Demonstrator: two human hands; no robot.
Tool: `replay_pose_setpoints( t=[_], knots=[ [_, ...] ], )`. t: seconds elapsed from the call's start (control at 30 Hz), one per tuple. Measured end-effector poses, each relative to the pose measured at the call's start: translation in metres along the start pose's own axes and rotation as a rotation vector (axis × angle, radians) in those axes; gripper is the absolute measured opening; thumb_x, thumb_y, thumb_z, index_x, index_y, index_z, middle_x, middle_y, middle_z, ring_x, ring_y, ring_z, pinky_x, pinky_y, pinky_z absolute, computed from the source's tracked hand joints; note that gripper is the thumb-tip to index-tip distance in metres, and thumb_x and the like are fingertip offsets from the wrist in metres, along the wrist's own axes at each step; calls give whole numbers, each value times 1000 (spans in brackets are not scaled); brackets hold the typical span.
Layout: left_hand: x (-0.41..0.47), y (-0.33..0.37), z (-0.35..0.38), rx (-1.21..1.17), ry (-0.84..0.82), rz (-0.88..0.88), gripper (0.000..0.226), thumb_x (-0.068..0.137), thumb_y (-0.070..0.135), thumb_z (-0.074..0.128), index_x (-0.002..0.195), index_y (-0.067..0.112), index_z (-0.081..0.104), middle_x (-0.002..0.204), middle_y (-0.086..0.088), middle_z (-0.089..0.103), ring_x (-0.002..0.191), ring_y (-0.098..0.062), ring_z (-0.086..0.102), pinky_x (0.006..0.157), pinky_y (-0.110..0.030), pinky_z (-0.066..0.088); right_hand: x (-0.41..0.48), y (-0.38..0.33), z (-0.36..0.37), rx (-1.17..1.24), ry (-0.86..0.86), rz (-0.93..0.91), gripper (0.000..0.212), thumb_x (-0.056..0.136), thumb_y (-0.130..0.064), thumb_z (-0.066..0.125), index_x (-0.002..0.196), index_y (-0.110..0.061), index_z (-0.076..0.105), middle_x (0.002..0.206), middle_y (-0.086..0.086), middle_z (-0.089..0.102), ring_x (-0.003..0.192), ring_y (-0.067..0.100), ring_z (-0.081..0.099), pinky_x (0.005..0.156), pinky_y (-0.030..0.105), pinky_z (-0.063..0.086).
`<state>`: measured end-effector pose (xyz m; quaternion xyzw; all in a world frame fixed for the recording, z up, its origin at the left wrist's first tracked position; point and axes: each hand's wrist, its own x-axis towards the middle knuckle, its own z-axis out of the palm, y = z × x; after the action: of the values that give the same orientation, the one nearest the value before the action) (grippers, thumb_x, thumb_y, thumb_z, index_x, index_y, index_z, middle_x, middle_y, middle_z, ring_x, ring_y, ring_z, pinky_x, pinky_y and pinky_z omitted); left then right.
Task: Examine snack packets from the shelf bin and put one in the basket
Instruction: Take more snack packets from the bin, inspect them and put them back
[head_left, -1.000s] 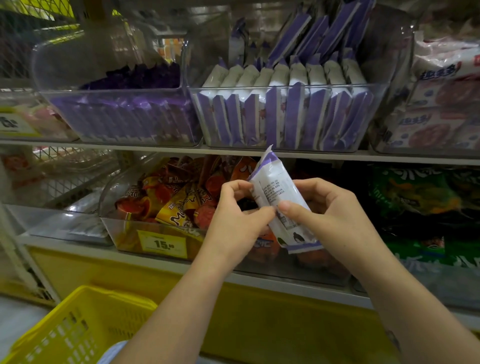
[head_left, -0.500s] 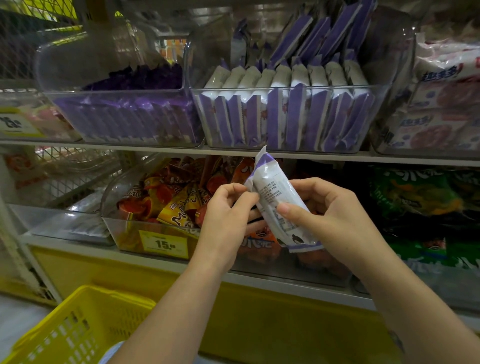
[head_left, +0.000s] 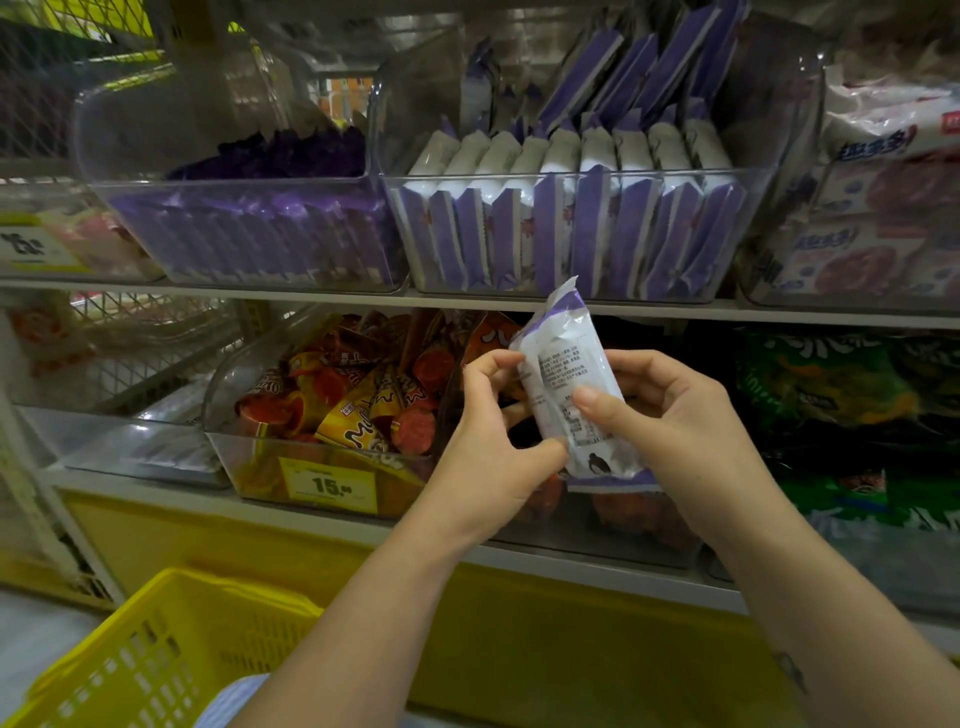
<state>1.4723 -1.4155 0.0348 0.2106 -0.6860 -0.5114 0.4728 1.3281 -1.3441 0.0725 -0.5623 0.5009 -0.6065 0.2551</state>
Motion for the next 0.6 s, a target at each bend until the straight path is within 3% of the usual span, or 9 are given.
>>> replay_pose_setpoints(
  t=[0.2,0.3,0.37,0.5,0.6],
  knots=[
    [-6,22,-12,13,-29,1,64,66,35,81,117,48,44,118,27,57,114,0,59,82,-31,58,-2,-17,-2,51,-13,10,37,70,-38,70,105,-26,66,94,-6,76,85,12,73,64,28,60],
    [-13,43,-19,4,-44,58,68,71,28,80,124,48,43,126,31,54,117,-3,59,82,-24,56,-6,-33,-6,68,-23,18,13,89,-28,62,100,-30,67,93,-8,76,84,14,74,62,27,60],
    [-20,59,-25,38,-78,76,72,72,32,79,125,57,39,126,37,51,115,-4,61,85,-27,57,-8,-45,-6,67,-43,15,13,93,-28,57,100,-32,68,97,-7,76,86,14,74,66,31,61],
    [-25,88,-24,19,-140,61,86,80,26,75,136,64,23,134,19,55,115,-7,63,91,-32,56,-1,-77,2,166,-36,17,17,96,-22,53,103,-29,66,98,-4,76,89,15,73,68,30,61],
    [-20,110,-21,-37,-30,118,90,83,17,70,149,47,17,127,16,62,115,-7,63,94,-30,54,12,-104,8,177,-38,25,14,96,-19,55,101,-26,66,96,-2,76,89,15,73,73,32,61]
  ],
)
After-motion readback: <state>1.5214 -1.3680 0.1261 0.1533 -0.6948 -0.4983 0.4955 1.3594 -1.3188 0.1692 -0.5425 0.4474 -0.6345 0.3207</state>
